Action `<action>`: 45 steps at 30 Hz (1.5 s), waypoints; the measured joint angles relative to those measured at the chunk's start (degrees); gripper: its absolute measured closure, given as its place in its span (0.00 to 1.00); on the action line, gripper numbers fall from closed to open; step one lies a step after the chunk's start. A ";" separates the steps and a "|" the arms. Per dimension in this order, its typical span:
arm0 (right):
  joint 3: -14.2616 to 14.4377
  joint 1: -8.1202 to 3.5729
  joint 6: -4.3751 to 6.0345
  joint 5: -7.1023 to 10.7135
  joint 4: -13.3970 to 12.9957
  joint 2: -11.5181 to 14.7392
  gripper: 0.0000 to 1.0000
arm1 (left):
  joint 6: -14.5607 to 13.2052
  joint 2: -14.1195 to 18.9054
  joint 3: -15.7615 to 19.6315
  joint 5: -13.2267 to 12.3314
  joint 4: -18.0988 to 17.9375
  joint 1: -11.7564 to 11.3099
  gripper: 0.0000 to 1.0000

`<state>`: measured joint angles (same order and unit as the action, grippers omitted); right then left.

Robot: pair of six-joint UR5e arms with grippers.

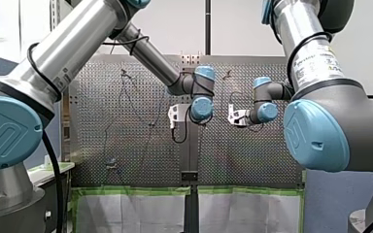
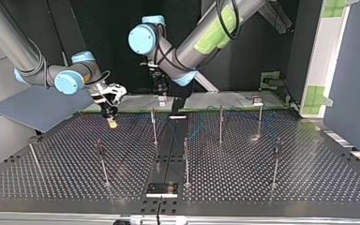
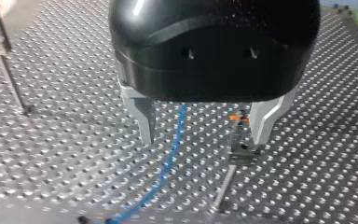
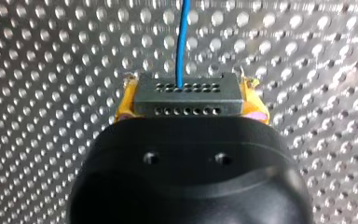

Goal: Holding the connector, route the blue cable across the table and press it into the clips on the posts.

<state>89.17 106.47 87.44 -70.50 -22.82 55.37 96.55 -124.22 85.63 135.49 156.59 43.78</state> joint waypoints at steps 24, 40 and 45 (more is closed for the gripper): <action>0.00 1.35 -1.38 5.27 0.13 0.03 1.00 | -5.03 0.38 -0.59 -8.83 -3.76 -6.57 0.00; 0.00 1.09 -1.06 5.25 0.52 0.02 1.00 | -3.57 -6.04 -5.27 -14.93 -1.64 -13.48 0.73; 0.00 0.94 -0.89 4.49 0.79 0.00 1.00 | -3.07 -7.51 -4.93 -13.06 -1.34 -13.03 1.00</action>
<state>89.17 107.42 86.55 -66.01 -22.03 55.37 93.47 -131.73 80.70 122.44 155.25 30.75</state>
